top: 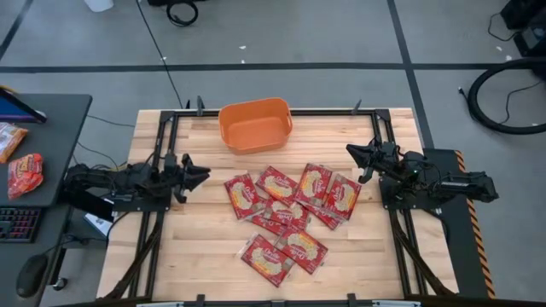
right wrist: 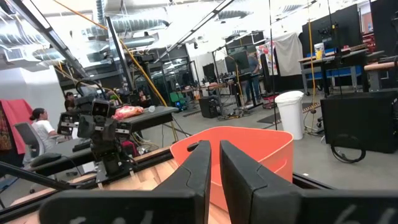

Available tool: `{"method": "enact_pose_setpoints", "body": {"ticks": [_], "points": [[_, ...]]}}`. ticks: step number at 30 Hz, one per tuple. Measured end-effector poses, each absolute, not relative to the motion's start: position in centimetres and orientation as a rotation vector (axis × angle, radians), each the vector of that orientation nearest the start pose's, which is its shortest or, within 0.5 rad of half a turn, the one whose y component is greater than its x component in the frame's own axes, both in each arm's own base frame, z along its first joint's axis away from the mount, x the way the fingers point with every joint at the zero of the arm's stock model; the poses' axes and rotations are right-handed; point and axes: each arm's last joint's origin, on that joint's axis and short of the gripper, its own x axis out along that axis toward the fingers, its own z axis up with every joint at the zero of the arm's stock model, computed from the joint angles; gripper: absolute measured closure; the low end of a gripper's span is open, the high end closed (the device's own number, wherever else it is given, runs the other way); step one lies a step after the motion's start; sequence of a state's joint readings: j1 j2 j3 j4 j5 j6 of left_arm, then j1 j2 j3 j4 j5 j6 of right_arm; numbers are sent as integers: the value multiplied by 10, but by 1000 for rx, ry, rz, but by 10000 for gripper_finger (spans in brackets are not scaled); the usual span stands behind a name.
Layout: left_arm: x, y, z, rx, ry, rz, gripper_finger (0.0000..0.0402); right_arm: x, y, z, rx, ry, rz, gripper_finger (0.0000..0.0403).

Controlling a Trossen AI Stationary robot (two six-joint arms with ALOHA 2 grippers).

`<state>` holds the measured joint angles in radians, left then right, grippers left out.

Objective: Sort popcorn bags into baskets
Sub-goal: Put the red popcorn bag into the orange bin

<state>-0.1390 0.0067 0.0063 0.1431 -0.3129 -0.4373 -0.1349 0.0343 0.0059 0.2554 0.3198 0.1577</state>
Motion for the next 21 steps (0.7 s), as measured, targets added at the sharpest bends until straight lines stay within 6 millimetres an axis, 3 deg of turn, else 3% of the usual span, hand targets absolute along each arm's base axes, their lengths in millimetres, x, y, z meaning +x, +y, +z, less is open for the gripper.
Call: {"method": "enact_pose_setpoints", "body": {"ticks": [7, 12, 21], "points": [[96, -8, 184, -487, -183, 3, 292, 93, -22, 187, 176, -264, -434, 364], [103, -12, 188, -462, -58, -60, 292, 93, -22, 187, 176, -264, -434, 364], [128, -18, 170, -245, 244, -56, 274, 93, -22, 187, 176, -268, -433, 364]]}}
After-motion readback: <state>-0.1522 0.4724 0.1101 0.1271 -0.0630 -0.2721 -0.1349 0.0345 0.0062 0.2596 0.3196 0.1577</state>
